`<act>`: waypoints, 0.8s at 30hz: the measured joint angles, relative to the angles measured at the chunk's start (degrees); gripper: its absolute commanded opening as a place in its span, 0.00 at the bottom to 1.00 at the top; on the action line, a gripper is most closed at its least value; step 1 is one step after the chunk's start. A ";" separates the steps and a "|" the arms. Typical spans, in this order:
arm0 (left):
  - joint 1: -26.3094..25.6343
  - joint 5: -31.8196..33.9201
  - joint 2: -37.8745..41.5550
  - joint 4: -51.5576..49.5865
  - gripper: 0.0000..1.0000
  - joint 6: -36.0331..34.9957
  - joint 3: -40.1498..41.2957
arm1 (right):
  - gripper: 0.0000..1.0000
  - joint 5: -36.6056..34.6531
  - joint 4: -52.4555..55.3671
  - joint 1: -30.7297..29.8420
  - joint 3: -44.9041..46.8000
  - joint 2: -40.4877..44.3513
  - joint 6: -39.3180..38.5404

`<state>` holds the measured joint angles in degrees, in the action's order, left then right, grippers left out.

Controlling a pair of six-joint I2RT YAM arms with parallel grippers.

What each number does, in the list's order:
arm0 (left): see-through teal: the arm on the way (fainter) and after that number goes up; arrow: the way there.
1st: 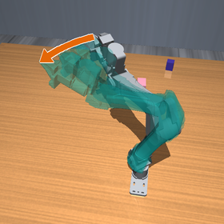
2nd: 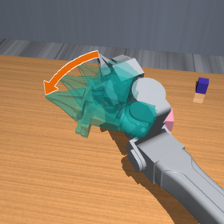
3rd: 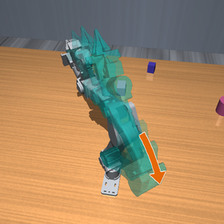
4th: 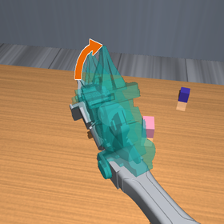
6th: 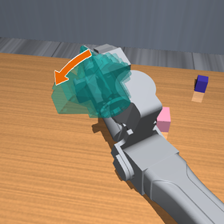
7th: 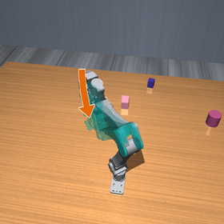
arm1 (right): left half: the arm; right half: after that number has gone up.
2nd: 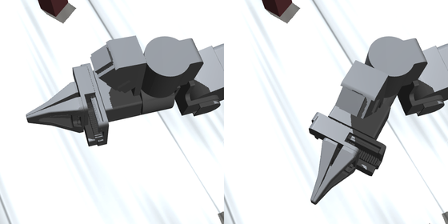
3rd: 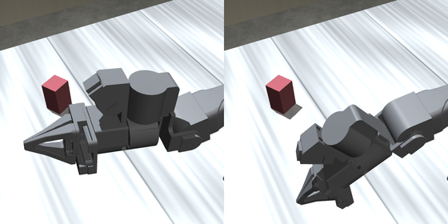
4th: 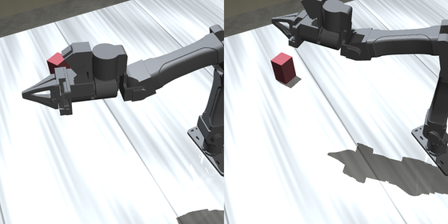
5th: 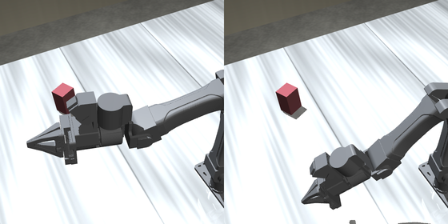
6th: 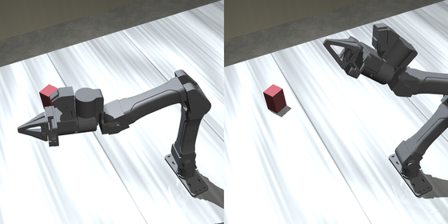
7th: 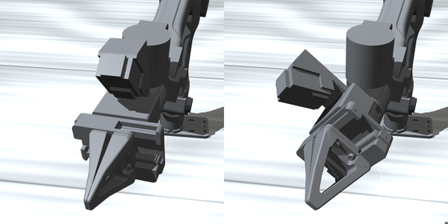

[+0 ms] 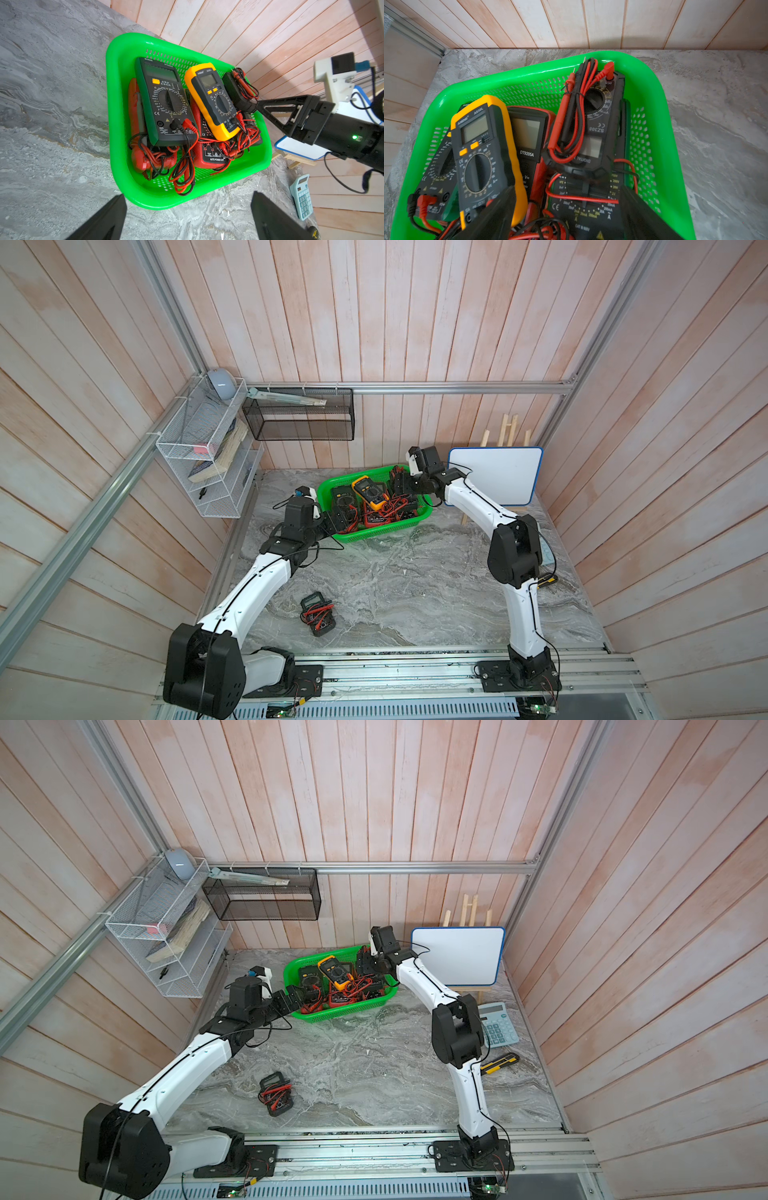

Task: Put the multimeter into the basket
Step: Place the multimeter in the basket.

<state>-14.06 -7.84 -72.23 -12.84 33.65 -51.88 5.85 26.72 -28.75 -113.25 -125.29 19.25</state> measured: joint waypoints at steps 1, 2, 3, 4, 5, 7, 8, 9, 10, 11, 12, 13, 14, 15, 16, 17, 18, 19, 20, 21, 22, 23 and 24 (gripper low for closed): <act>0.00 0.26 0.35 -0.55 1.00 0.00 0.09 | 0.85 0.02 -0.15 -0.20 0.96 0.83 0.07; 0.00 0.74 0.74 -1.25 1.00 0.00 0.24 | 0.85 0.02 -0.52 -0.42 2.16 1.90 0.20; 0.00 0.90 1.14 -1.81 1.00 0.00 0.44 | 0.85 0.02 -1.05 -0.66 3.52 3.10 0.28; 0.00 1.31 1.64 -2.60 1.00 0.02 0.63 | 0.86 0.07 -1.64 -0.94 5.14 4.52 0.48; 0.00 1.66 2.14 -3.28 1.00 0.11 0.92 | 0.86 0.07 -2.32 -1.29 6.78 6.12 0.66; 0.00 2.25 3.34 -4.81 1.00 0.55 1.62 | 0.87 0.13 -3.98 -2.03 9.99 9.27 1.01; 0.00 2.43 4.00 -5.68 1.00 0.96 2.01 | 0.87 0.24 -5.03 -2.54 11.72 11.04 1.31; 0.00 2.60 4.61 -6.47 1.00 1.38 2.40 | 0.88 0.31 -6.01 -3.04 13.22 12.61 1.55; 0.00 2.75 5.27 -7.34 1.00 1.84 2.86 | 0.88 0.39 -7.08 -3.63 14.78 14.16 1.81; -0.04 2.95 5.95 -8.11 1.00 2.40 3.43 | 0.89 0.57 -8.37 -4.24 16.39 15.67 2.05; -0.15 3.23 6.49 -8.68 1.00 2.86 4.00 | 0.89 0.81 -9.44 -4.83 17.86 16.98 2.23; -0.33 3.50 7.19 -9.46 1.00 3.56 4.81 | 0.90 1.09 -10.58 -5.51 19.45 18.23 2.54; -0.52 3.85 7.89 -10.27 1.00 4.24 5.77 | 0.90 1.42 -11.85 -6.14 21.07 19.34 2.91; -0.79 4.02 8.52 -11.10 1.00 5.05 6.67 | 0.90 1.70 -12.63 -6.69 22.27 20.11 3.15; -1.18 4.35 9.25 -11.98 1.00 5.81 7.69 | 0.91 1.90 -13.62 -7.32 23.65 20.81 3.32; -1.62 4.79 9.99 -12.85 1.00 6.75 8.72 | 0.91 2.10 -14.51 -7.89 25.00 21.35 3.52; -2.12 5.20 10.67 -13.70 1.00 7.61 9.64 | 0.92 2.25 -15.30 -8.46 26.27 21.77 3.72; -2.64 5.62 11.41 -14.78 0.99 8.52 10.51 | 0.92 2.49 -16.11 -9.05 27.61 22.10 4.09; -3.30 6.25 12.11 -15.87 1.00 9.57 11.32 | 0.93 2.73 -17.07 -9.62 29.09 22.40 4.50; -3.96 6.84 12.74 -16.74 1.00 10.49 11.93 | 0.93 3.02 -17.84 -10.08 30.27 22.64 4.90; -4.74 7.37 13.42 -17.64 1.00 11.52 12.57 | 0.93 3.34 -18.69 -10.64 31.87 22.84 5.40; -5.64 7.96 14.10 -18.47 1.00 12.61 13.20 | 0.94 3.69 -19.63 -11.15 33.40 23.04 6.05; -6.49 8.41 14.71 -19.23 1.00 13.57 13.75 | 0.95 4.09 -20.35 -11.58 34.60 23.19 6.54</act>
<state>-20.56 0.58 -57.52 -32.08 47.22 -38.13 9.93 6.37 -40.34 -78.65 -102.10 25.78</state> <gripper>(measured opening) 0.995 0.934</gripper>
